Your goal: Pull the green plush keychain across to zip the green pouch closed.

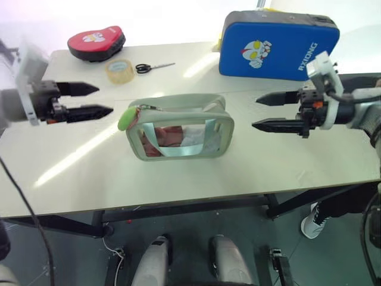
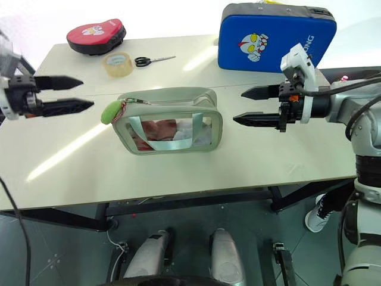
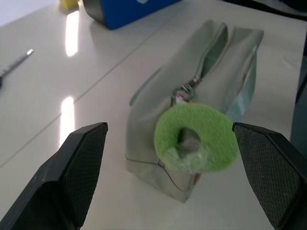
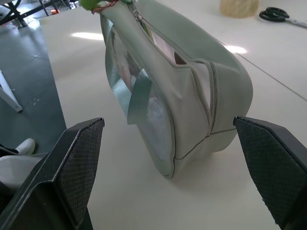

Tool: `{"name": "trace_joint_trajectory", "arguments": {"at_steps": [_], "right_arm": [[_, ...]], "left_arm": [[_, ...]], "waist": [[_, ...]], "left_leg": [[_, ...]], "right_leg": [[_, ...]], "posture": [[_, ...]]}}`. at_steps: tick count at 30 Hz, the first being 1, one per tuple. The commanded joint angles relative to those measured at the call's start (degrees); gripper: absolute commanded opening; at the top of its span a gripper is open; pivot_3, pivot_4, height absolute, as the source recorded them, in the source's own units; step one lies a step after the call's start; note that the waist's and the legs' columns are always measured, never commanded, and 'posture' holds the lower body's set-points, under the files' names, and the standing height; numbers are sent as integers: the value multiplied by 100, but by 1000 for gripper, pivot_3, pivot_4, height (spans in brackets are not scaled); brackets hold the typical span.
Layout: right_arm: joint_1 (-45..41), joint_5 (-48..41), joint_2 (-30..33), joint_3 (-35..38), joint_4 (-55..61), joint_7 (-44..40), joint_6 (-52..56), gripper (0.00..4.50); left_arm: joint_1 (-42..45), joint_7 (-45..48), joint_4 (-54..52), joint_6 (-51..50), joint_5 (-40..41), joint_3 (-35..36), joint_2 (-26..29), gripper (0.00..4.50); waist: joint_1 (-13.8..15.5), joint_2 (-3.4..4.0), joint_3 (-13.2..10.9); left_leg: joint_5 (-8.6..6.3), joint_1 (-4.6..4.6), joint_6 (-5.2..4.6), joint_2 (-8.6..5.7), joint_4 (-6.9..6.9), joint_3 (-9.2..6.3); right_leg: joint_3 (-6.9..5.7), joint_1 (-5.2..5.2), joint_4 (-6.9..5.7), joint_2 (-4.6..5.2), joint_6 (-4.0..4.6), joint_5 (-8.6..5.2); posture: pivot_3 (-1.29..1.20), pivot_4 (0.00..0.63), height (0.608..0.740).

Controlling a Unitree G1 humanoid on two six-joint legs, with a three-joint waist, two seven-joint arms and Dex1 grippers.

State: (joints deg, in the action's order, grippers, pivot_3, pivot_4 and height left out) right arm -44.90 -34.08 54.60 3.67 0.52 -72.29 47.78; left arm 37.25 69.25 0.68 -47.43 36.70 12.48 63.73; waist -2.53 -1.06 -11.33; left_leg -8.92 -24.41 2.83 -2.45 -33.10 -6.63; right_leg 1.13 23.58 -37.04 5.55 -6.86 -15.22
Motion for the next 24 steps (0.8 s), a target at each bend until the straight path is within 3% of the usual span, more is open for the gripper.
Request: {"name": "trace_joint_trajectory", "arguments": {"at_steps": [1,15,24], "right_arm": [[-66,-12,-29,175,79,112,-195,4500],[26,84,-203,9,180,267,-448,4500],[94,351,-690,-283,303,625,-768,4500]], "left_arm": [[-16,-82,-181,246,-55,175,31,4441],[-347,-126,-237,589,-312,62,33,4441],[-525,-193,-534,504,-166,143,13,4441]], "waist": [[12,0,0],[2,0,0],[5,0,0]], "left_leg": [[0,0,0,2,-1,0],[0,-2,0,0,-2,1],[0,-2,0,1,-2,2]], "right_leg": [[-1,-1,0,0,1,0],[0,0,2,0,-5,3],[0,0,1,0,-5,4]], "posture": [[0,150,740],[0,150,740],[0,150,740]]}}
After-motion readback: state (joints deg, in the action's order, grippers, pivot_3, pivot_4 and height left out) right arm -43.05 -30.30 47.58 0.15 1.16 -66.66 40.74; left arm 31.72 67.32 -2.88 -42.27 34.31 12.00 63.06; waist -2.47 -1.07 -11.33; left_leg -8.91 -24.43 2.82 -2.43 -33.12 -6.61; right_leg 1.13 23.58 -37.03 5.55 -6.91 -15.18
